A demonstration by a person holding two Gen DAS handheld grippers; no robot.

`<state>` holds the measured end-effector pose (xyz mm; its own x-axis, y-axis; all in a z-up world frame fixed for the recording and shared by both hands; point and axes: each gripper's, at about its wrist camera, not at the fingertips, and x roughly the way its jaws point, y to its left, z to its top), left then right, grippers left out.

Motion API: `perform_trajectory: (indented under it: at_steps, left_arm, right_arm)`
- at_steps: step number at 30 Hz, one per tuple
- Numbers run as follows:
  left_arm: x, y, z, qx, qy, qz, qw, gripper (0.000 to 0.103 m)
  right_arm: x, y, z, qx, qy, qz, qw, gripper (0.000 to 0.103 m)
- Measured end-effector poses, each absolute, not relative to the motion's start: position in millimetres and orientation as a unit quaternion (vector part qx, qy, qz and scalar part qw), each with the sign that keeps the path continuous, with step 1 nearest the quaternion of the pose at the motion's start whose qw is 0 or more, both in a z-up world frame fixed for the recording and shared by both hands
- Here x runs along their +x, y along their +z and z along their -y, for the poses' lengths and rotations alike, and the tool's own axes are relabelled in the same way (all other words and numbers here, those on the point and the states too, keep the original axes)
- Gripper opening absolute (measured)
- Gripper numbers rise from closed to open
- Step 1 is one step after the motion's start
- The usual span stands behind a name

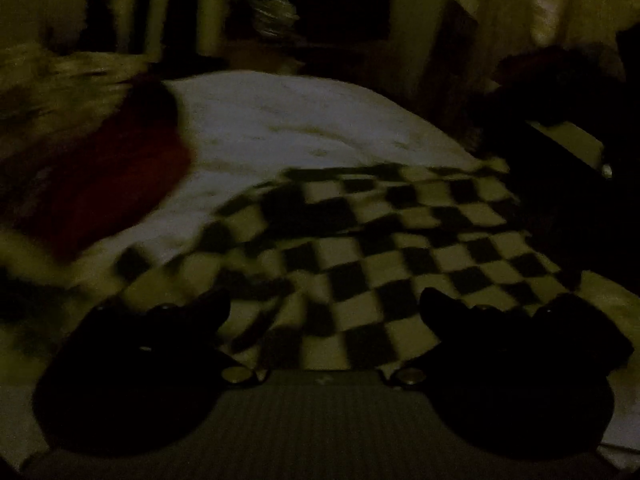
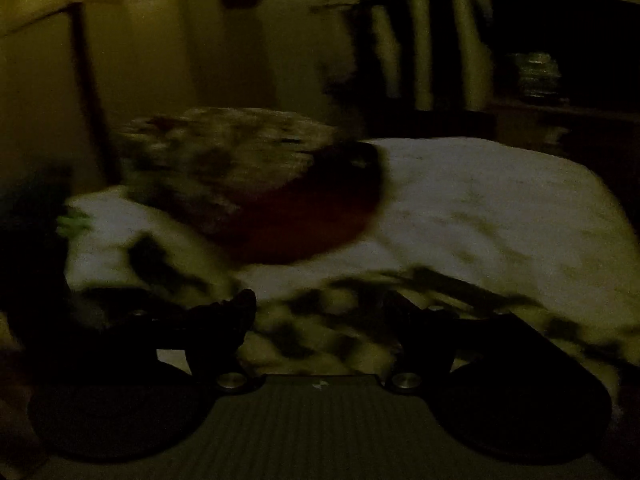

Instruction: Fold small clothes

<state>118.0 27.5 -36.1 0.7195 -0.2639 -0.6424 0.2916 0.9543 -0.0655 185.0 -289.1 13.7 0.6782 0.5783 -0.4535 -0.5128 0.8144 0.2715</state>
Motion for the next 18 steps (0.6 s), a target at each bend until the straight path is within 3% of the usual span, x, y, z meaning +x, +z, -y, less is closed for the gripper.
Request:
perform_trajectory:
  at_steps: [8,18]
  left_arm:
    - [84,-82,-86,-0.01,-0.021,-0.383,0.924,0.103]
    - [78,-88,-109,-0.013,-0.018,-0.372,0.928,0.103]
  right_arm:
    - [228,-1,125,0.054,0.436,-0.309,0.843,0.103]
    - [255,-11,-22,0.002,0.486,-0.315,0.815,0.103]
